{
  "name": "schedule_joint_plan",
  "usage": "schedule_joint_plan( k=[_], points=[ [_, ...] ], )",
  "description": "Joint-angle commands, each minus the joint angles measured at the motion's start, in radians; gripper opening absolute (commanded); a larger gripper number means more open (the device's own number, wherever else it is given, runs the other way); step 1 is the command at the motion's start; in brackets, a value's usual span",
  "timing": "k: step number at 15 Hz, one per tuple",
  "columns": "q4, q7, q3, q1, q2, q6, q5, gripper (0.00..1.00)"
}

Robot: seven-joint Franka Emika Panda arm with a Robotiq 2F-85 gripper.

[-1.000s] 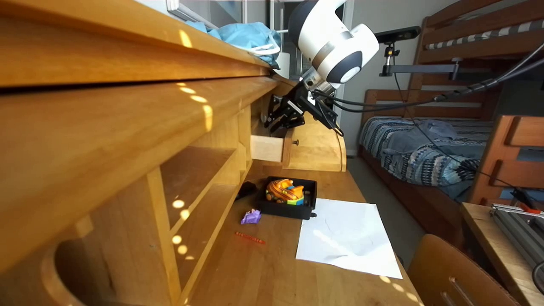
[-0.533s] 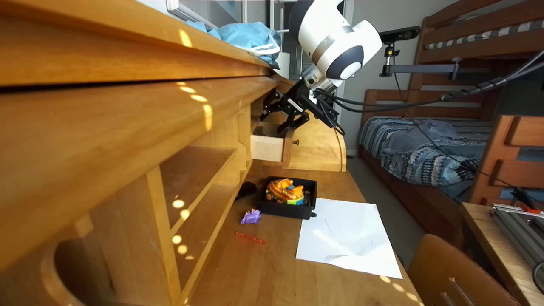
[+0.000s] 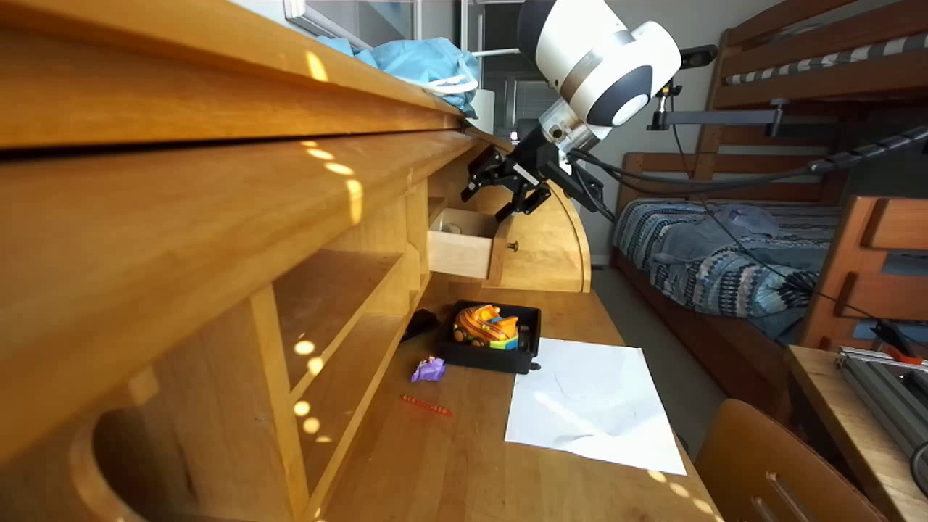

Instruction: Put the spoon into the drawer and close it

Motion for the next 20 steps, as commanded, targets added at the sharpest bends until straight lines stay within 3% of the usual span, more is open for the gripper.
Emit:
schedule_joint_plan(
  k=[1,2,3,6,13,15,16,17,20],
  points=[
    [-0.117,-0.023,-0.006,-0.001,-0.094,0.04,-0.054,0.64],
    [-0.13,-0.026,-0.007,0.0,-0.096,0.059,-0.065,0.55],
    [-0.143,-0.021,-0.006,0.003,-0.099,0.08,-0.087,0.88],
    [-0.219,-0.019,-0.004,0.007,-0.114,0.1,-0.173,1.0],
    [-0.465,-0.048,-0.035,0.036,-0.234,0.061,-0.475,1.0],
    [-0.512,-0.014,-0.058,0.034,-0.219,0.023,-0.589,1.0],
    [-0.535,0.042,-0.039,-0.004,-0.209,0.014,-0.688,1.0],
    [-0.524,0.067,-0.085,0.028,-0.185,0.046,-0.715,1.0],
    [-0.514,0.091,-0.153,0.043,-0.152,0.079,-0.842,1.0]
  ],
)
